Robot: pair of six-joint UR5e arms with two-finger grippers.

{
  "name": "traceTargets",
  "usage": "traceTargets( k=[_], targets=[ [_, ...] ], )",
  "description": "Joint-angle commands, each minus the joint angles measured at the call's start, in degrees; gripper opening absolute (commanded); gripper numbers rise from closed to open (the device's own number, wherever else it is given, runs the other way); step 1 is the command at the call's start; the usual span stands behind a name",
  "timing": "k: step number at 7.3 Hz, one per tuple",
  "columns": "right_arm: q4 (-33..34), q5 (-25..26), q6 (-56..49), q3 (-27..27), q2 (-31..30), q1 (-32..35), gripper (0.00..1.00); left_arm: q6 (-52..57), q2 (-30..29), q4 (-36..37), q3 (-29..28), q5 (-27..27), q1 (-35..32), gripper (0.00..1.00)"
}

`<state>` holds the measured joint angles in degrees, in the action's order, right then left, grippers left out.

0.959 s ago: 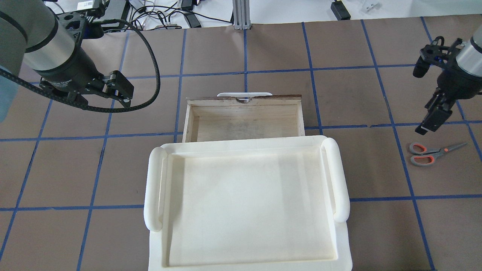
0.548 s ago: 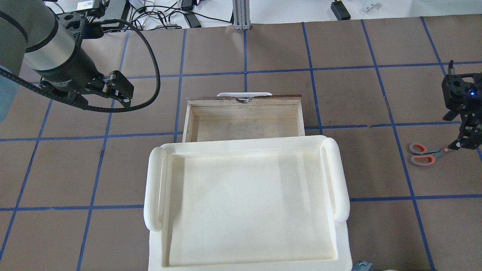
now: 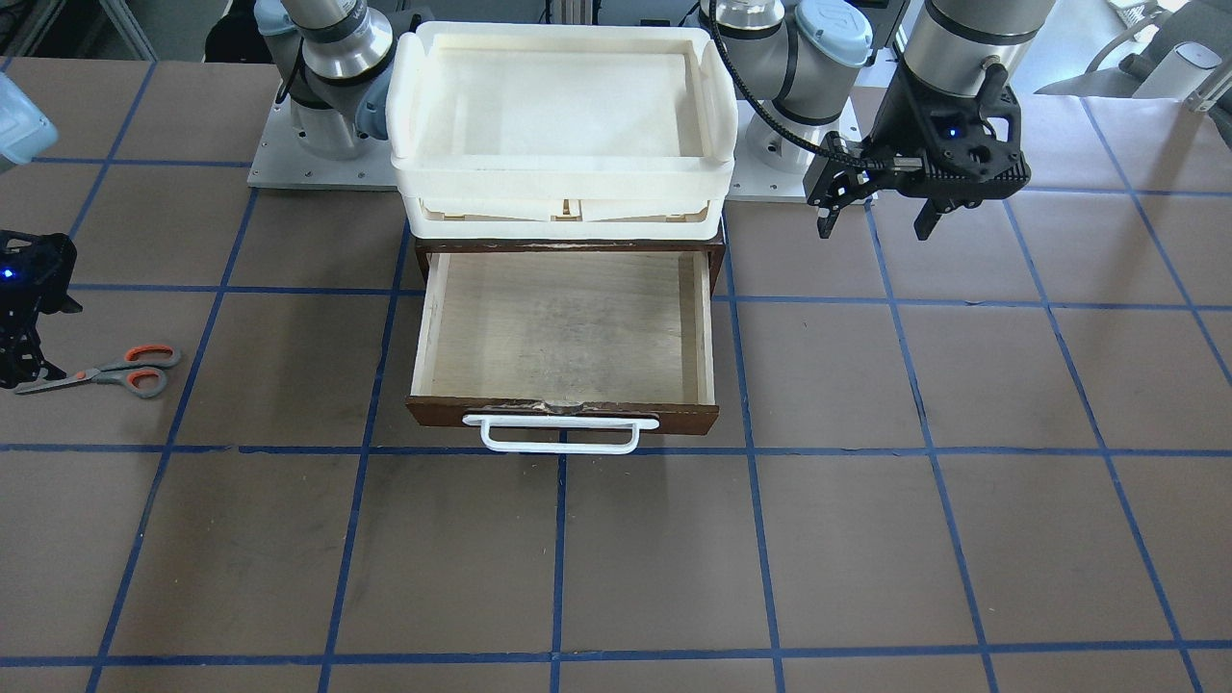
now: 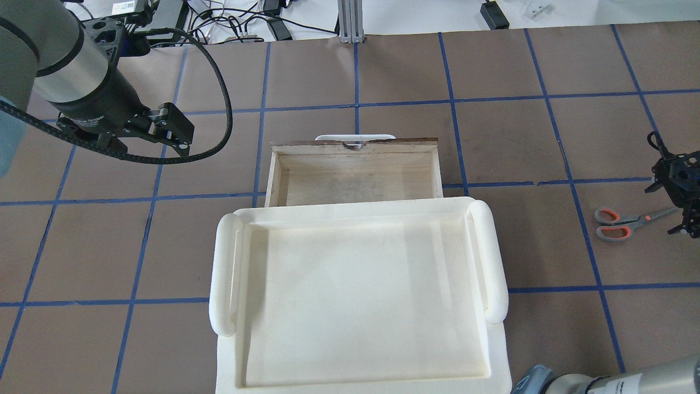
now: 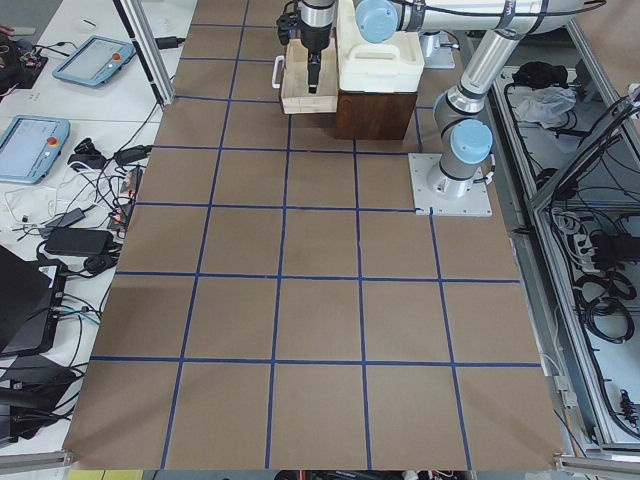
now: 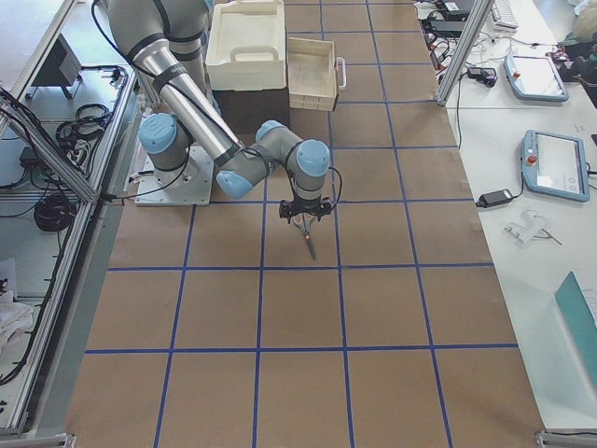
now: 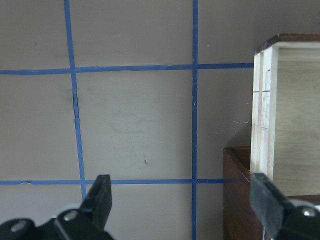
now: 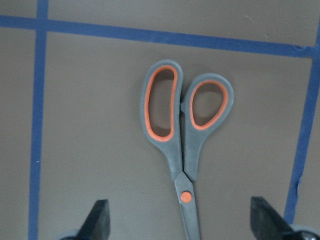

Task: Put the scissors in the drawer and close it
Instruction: 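Move the right gripper down over the grey-and-orange scissors, then close the right gripper on the scissors handles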

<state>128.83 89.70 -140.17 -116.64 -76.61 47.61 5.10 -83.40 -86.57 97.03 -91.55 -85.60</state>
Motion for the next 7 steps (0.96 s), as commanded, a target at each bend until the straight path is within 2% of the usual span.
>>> traceTargets(
  k=[1, 7],
  targets=[
    [4.9, -2.5, -4.0, -0.9, 3.8, -0.3, 1.00, 0.0, 0.0, 0.0, 0.0, 0.0, 0.0, 1.00],
    [8.3, -1.5, -4.9, -5.3, 4.1, -0.3, 0.96, 0.0, -0.1, 0.0, 0.0, 0.1, 0.0, 1.00]
  ],
)
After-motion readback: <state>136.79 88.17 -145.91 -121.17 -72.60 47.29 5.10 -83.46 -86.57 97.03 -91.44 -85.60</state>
